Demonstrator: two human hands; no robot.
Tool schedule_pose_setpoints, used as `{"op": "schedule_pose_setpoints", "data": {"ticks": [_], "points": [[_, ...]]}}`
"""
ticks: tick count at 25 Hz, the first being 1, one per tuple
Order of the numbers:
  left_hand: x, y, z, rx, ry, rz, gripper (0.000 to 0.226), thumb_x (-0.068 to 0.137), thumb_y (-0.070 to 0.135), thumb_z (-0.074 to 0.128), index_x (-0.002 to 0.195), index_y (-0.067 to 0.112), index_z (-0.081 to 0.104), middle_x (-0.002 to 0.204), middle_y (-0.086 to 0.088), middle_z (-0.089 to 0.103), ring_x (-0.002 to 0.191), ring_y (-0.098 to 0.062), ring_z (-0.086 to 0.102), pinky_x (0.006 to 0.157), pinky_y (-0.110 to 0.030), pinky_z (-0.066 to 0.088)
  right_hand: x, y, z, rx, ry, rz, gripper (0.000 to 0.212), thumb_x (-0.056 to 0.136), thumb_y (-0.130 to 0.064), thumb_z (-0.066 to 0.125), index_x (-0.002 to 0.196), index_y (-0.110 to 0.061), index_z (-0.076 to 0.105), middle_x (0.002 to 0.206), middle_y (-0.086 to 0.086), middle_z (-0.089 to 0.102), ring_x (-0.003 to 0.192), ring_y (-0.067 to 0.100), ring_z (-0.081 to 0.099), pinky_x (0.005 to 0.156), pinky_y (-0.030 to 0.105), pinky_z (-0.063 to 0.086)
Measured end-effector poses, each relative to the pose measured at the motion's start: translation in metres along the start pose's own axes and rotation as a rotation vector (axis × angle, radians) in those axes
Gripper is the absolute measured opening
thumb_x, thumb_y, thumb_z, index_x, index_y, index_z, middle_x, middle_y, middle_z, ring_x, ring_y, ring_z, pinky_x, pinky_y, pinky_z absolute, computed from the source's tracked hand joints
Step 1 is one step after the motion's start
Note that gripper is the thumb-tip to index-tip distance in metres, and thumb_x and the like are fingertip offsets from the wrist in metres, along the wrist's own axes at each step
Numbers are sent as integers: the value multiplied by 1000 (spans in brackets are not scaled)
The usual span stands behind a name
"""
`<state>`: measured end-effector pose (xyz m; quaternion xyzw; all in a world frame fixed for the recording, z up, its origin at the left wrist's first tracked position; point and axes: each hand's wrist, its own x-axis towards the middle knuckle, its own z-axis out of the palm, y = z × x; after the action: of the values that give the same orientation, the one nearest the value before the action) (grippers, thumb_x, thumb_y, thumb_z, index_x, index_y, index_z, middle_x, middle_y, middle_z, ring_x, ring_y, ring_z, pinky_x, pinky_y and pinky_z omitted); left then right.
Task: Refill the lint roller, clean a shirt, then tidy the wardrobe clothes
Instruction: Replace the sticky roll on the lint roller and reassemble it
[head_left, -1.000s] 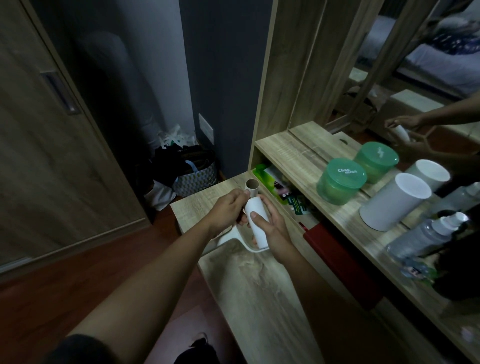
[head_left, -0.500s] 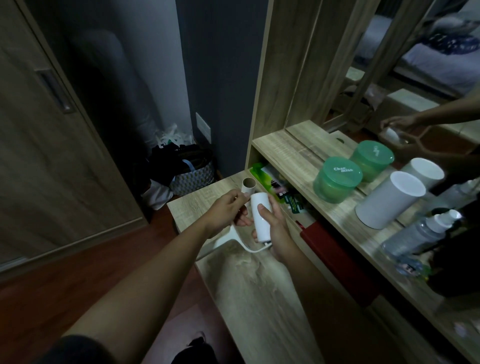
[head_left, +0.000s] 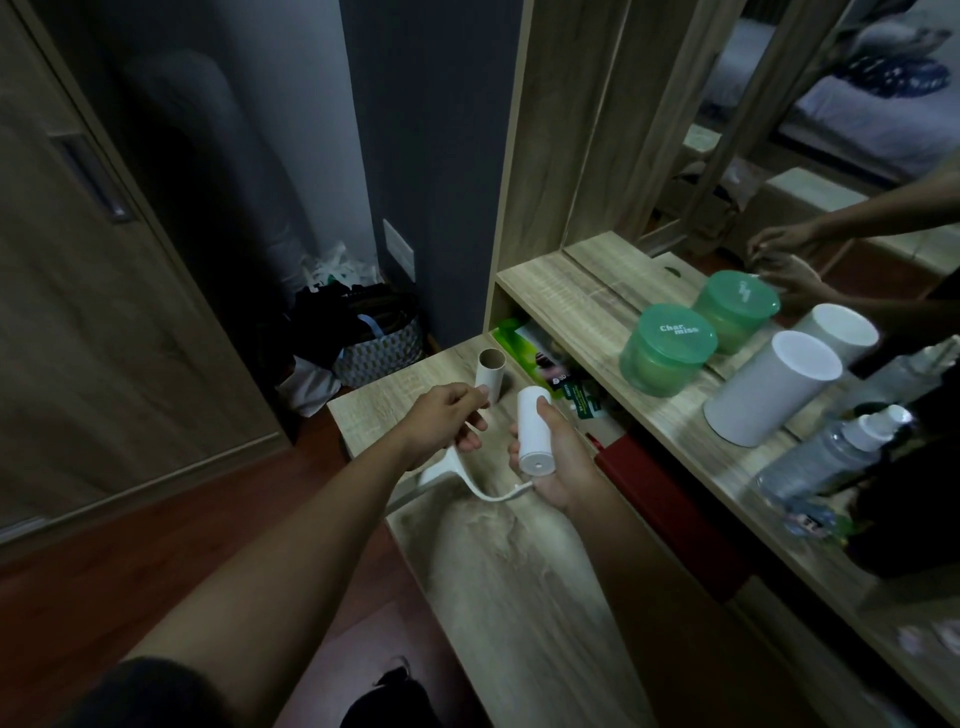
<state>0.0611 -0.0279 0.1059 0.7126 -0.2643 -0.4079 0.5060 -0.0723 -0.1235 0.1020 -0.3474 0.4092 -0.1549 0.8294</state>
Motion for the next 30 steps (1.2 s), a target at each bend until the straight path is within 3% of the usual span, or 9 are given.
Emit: {"op": "schedule_pose_setpoints", "data": {"ticks": [4,8,15,21,25,30], "points": [[0,-21,5,194,126,-51,40,96,44,42,96,10,62,79,-4,69,61,-15,57,53,-24,40,4,-5,-10,72,84,-2,43,93,-36,52,123,-8,41,79,10,51,54,17,54,42,22,48],[3,-52,28,265,178,-75,44,97,43,41,95,4,62,81,-9,71,66,-13,57,65,-29,44,7,-8,-22,31,129,-56,52,93,-37,51,138,-15,35,87,10,51,57,18,57,42,22,48],[20,-88,67,441,336,-54,43,99,31,43,71,0,53,79,-27,61,79,-38,58,66,-33,34,15,-6,-36,54,148,-104,49,96,-33,46,139,-15,33,83,10,52,61,21,51,43,21,50],[30,-101,73,495,390,-72,46,99,32,39,89,-7,61,90,-28,60,88,-39,57,77,-37,40,25,-8,-42,27,169,-117,50,95,-35,48,140,-18,33,86,10,55,64,21,55,44,23,52],[33,-95,74,527,406,-122,41,99,32,38,104,-5,55,105,-25,58,97,-38,55,83,-39,41,29,-12,-44,-6,165,-117,51,95,-37,48,139,-18,33,86,9,57,61,21,55,45,24,51],[31,-92,75,673,372,-257,51,98,47,31,116,3,49,117,-19,55,107,-36,54,86,-42,43,29,-14,-44,-9,150,-118,51,94,-38,48,139,-19,33,87,9,58,61,20,56,46,24,51]]}}
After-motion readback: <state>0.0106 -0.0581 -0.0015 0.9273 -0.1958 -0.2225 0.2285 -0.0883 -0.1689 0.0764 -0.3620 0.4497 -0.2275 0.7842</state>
